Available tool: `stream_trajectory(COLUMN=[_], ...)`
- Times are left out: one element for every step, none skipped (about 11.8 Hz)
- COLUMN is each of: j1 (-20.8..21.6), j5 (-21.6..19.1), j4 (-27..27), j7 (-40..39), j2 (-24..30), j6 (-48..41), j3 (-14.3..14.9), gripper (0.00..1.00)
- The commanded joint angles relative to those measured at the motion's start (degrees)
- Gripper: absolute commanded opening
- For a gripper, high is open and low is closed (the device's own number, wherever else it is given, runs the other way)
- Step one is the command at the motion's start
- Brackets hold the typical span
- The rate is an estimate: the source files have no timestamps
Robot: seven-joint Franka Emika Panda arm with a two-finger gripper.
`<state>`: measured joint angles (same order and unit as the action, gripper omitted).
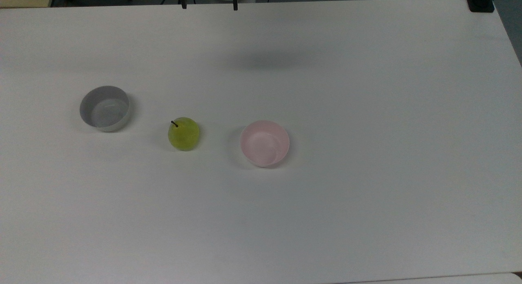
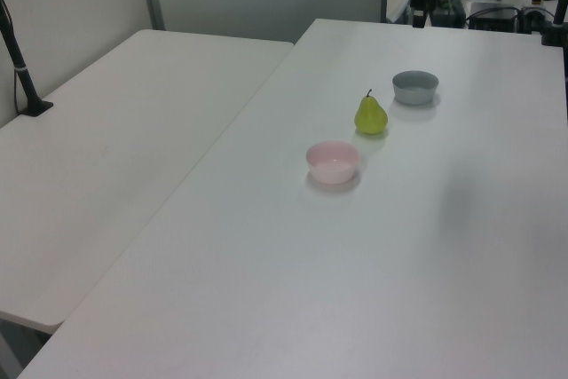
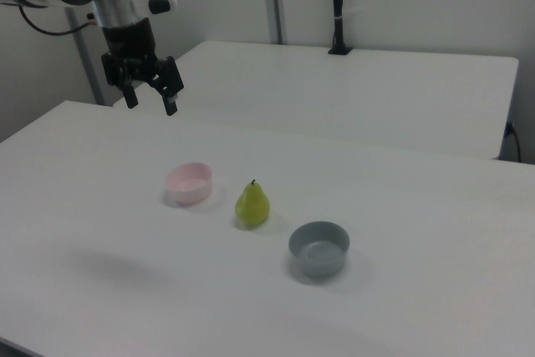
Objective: Place the pear in the bowl
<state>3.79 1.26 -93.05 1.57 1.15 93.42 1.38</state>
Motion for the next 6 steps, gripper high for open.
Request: stream_trajectory(j1=[0.3,0.3,0.4,0.4,0.4,0.3], j5=[-0.2,-0.2,-0.2,-0.2,-0.2,-0.2], j4=[0.4,0.4,0.3,0.3,0.3,0.4], j7=[-0.8,-0.9,-0.9,-0.9,-0.9,-0.9], j2=[0.1,0.1,0.0,-0.2,-0.2,-0.3], j6=[-1.4,-1.4,-1.2,-1.0,-1.0,-0.9], j3=[0.4,0.4,0.4,0.4,0.4,0.4], gripper=[1.0,1.0,1.0,1.0,1.0,1.0])
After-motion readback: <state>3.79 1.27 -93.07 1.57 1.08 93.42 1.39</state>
